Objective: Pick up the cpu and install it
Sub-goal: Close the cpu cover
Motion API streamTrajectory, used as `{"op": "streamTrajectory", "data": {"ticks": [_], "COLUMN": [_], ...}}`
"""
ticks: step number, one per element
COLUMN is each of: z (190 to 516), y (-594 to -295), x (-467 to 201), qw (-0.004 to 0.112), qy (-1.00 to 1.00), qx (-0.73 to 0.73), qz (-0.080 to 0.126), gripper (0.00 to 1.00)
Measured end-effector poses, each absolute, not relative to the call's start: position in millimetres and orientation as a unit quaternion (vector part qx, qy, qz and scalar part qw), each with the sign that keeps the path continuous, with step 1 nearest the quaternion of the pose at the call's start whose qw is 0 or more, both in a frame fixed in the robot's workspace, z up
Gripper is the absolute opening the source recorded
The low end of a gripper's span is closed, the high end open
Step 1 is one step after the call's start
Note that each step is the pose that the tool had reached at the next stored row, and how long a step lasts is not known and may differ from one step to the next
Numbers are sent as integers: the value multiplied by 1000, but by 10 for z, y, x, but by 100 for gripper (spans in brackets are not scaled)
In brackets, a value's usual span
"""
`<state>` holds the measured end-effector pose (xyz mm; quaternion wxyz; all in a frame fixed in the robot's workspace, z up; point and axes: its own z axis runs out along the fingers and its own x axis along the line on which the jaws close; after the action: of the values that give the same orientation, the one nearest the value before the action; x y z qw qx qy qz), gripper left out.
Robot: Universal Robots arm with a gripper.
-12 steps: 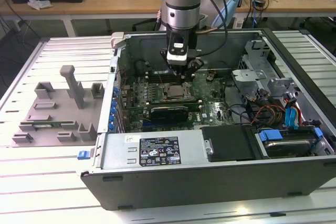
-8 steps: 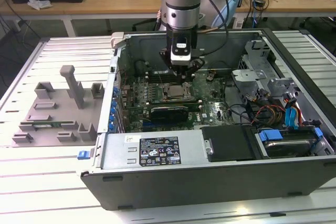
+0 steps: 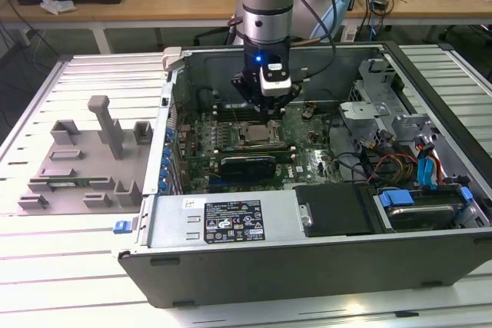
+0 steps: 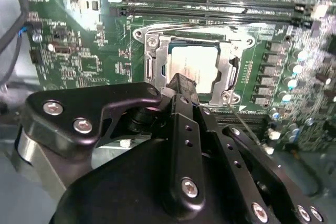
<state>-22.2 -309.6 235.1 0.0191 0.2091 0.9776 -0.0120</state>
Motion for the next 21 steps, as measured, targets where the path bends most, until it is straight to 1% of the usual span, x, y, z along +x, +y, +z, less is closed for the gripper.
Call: {"op": "streamTrajectory", "data": {"ticks": [21], "z": [2301], "y": [-3097], "x": [-231], "qw": [21], "qy": [1000], "qx": [-13], "qz": [-9], "gripper": [11]}}
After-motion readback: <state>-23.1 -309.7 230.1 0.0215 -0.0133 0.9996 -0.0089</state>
